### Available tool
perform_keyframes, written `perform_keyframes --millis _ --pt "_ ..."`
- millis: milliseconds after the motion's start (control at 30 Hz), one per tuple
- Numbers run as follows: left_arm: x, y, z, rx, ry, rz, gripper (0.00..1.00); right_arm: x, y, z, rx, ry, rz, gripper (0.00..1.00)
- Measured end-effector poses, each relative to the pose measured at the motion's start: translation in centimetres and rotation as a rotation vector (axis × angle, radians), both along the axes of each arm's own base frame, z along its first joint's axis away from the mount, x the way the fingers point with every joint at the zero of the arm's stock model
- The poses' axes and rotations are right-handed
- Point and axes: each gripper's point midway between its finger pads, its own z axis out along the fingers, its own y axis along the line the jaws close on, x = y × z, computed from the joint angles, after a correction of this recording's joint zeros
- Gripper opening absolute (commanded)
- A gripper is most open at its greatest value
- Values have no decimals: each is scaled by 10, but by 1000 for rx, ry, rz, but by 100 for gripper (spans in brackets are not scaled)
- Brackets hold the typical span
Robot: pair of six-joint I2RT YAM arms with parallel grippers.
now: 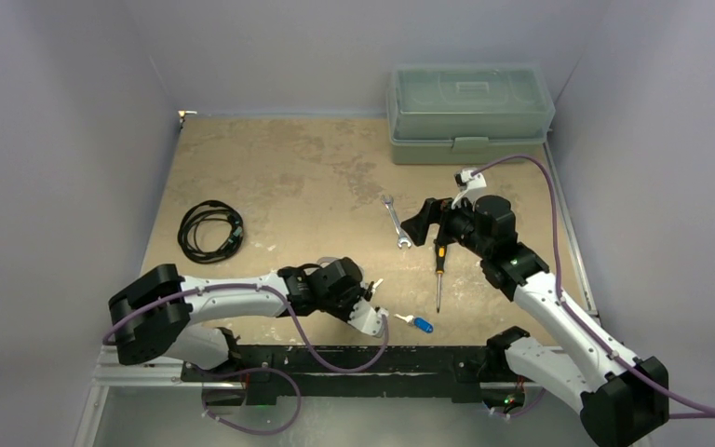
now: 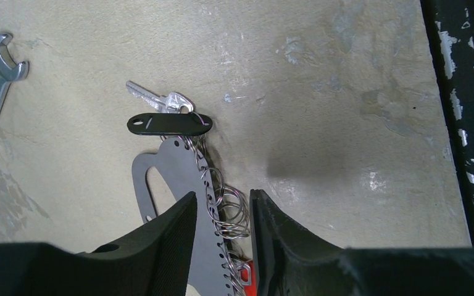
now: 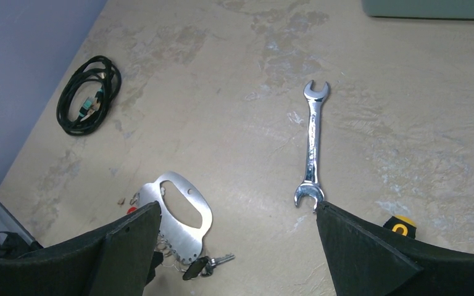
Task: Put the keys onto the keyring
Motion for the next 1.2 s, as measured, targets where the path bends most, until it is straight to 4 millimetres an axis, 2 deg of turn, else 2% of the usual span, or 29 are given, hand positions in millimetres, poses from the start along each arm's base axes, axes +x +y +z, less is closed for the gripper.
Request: perform_keyframes --millis 400,1100,1200 --pt "4 2 -16 51 -6 -1 26 -2 -1 4 6 -12 1 99" --pt "10 0 -18 62 -34 -2 14 -5 2 7 17 -17 23 99" --pt "10 0 -18 63 -37 -6 7 -5 2 7 17 -17 23 99"
